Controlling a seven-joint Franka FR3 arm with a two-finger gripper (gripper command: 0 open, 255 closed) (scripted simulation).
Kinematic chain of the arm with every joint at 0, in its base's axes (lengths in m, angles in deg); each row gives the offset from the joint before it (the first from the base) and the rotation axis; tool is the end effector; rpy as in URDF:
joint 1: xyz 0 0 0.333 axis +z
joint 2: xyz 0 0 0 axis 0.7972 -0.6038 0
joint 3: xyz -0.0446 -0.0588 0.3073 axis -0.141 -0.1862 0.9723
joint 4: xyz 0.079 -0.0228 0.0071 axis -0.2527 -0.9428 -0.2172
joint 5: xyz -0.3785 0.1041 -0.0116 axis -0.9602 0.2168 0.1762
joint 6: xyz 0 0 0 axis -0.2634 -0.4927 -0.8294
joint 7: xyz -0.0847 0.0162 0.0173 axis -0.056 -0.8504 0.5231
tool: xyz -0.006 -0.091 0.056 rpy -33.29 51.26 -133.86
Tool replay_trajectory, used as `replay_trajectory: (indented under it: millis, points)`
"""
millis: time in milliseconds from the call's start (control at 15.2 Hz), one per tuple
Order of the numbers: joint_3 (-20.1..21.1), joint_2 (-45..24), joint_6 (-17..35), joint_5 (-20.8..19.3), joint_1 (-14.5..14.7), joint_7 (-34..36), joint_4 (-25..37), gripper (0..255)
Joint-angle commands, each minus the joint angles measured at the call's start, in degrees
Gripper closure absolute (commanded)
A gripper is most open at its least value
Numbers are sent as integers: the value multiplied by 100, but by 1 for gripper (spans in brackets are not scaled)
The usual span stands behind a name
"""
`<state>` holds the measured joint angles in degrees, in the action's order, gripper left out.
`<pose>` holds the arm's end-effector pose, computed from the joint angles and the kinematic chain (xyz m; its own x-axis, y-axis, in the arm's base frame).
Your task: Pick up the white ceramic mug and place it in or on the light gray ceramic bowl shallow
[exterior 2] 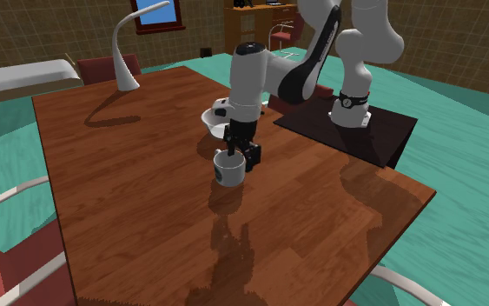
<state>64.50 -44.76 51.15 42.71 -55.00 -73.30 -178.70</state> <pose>0.6541 -0.0661 0.2443 0.9821 -0.1758 0.0678 -0.1795 -0.9824 0.0522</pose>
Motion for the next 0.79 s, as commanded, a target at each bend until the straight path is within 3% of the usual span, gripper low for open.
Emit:
replay_trajectory:
  millis: [0,726]
  points:
    - [1,-184,69,2,-9,-3,119,0]
    - [9,-518,336,14,-33,-11,187,0]
